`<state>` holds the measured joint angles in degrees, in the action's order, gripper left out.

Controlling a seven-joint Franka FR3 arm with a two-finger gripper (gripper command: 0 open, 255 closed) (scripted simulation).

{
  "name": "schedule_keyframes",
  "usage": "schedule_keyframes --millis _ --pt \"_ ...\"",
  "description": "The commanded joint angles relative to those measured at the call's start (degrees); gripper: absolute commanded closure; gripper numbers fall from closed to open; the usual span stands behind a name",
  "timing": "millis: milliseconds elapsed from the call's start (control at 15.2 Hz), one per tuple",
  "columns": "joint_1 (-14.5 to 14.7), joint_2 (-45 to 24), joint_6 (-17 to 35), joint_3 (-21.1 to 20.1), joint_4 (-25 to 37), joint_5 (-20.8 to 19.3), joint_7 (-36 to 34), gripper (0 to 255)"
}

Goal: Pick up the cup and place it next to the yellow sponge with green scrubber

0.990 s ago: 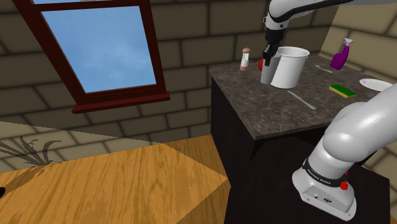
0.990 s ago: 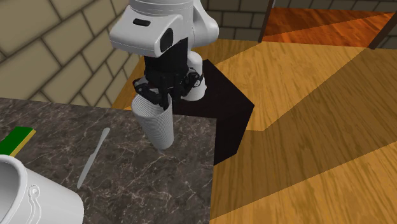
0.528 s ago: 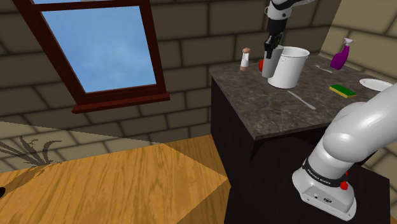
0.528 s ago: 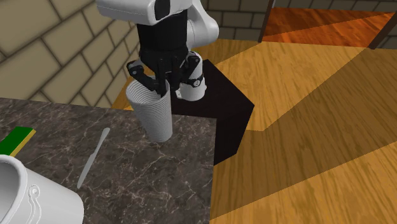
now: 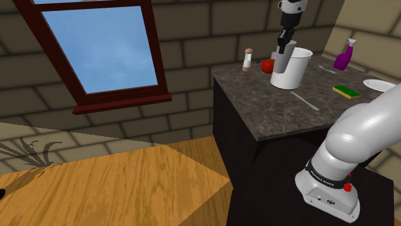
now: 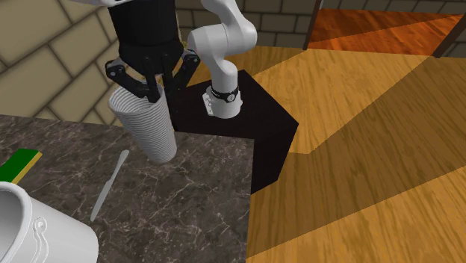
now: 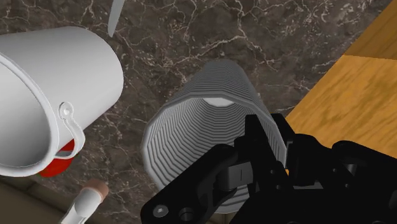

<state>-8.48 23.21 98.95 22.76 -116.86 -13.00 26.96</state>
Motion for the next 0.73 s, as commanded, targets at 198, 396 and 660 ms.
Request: schedule_keyframes --millis 198,396,660 --pt "-1.9 -2.1 0.6 5.6 2.7 -0.6 7.5 255" --pt "-2.8 -4.1 1.0 9.2 5.0 -0.3 12.2 255" --pt "-3.9 -8.0 1.5 14.3 9.0 1.1 19.0 255"
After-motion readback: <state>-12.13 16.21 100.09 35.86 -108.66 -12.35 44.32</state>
